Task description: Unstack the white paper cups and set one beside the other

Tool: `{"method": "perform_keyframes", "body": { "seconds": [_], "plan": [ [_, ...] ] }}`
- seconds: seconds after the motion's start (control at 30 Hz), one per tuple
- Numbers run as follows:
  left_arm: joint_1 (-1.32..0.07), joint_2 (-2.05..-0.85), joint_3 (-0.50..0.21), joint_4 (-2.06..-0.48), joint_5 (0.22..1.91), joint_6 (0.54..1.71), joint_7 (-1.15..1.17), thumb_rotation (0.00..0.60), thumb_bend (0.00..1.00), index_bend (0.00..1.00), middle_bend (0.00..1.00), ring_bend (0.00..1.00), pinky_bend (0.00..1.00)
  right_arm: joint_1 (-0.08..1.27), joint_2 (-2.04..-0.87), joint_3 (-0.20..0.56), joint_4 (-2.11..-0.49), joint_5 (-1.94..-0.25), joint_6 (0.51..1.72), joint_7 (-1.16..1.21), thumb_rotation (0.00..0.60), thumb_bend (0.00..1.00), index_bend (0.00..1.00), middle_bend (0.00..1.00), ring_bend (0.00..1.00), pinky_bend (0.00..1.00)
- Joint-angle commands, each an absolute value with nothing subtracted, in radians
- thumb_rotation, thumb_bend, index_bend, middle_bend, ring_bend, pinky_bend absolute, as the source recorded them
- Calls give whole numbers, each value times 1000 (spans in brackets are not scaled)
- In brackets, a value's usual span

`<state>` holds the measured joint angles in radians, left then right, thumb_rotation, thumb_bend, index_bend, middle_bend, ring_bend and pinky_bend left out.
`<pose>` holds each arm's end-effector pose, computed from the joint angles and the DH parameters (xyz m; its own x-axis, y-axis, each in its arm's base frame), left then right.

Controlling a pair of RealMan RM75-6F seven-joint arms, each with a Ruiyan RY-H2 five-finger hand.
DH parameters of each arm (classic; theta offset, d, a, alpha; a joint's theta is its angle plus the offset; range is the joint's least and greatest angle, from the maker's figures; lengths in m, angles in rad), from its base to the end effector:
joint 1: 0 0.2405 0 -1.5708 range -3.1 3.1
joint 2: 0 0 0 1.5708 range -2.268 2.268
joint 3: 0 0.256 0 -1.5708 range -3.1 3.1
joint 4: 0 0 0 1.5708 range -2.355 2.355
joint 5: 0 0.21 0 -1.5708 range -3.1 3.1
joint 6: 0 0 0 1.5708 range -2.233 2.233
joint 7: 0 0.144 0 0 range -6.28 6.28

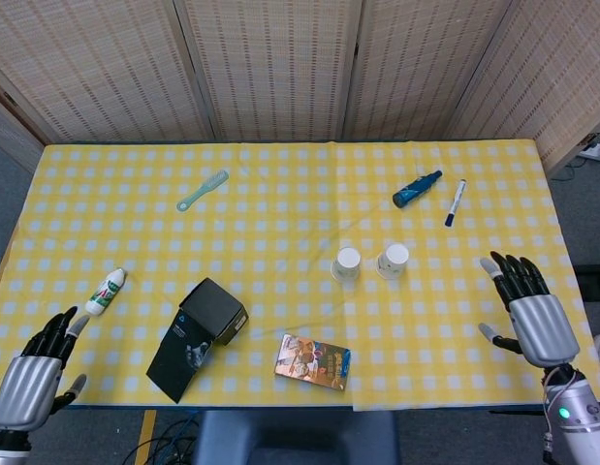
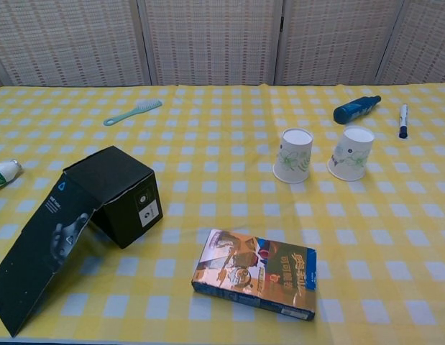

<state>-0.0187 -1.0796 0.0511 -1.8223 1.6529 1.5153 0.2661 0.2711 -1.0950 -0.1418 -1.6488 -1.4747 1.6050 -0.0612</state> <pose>-0.2668 0.1375 0.1405 0.4876 0.0737 0.8699 0.8709 -0.1106 -0.4788 -0.2859 -0.1965 0.1579 0.4570 0.0093 0.8894 -0.8799 -0.1416 0.4536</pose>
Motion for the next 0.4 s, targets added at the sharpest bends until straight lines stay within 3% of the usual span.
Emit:
{"method": "perform_keyframes", "body": {
  "seconds": [0.03,0.4],
  "plan": [
    [-19,-1087,56,-1816,1669,1519,273,600,317,0,0,0,229,164,-1169,-162,-1532,-1515,1683,-40,600,195,0,0,0,0],
    [-38,-1101,39,-1795,1619,1478,274,600,317,0,0,0,229,142,-1162,-120,-1522,-1523,1617,-27,600,195,0,0,0,0]
  ]
}}
